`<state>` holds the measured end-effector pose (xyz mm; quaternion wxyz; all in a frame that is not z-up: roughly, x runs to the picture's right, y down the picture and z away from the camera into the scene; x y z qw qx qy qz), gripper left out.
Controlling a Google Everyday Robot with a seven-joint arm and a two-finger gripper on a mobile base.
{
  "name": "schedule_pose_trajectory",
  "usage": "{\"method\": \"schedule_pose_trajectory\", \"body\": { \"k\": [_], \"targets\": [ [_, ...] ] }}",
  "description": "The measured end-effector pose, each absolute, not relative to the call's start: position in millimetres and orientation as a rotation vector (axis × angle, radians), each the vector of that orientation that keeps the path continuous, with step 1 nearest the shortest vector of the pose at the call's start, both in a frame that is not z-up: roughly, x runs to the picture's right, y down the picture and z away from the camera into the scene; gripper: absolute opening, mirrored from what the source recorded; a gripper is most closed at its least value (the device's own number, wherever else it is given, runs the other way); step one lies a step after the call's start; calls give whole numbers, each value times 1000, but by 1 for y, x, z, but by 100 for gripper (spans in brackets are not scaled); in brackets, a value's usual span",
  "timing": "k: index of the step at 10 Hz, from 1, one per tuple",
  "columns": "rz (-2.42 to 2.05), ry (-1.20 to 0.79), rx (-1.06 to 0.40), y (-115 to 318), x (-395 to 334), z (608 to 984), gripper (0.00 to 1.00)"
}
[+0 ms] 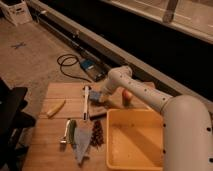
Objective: Wipe table surface with sponge
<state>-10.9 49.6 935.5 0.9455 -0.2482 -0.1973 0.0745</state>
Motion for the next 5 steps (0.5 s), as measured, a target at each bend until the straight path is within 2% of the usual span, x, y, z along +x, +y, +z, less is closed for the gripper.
{"method": "schedule_pose_trajectory", "body": {
  "k": [5],
  "targets": [
    [215, -324, -473, 31, 44, 949, 5]
  ]
}}
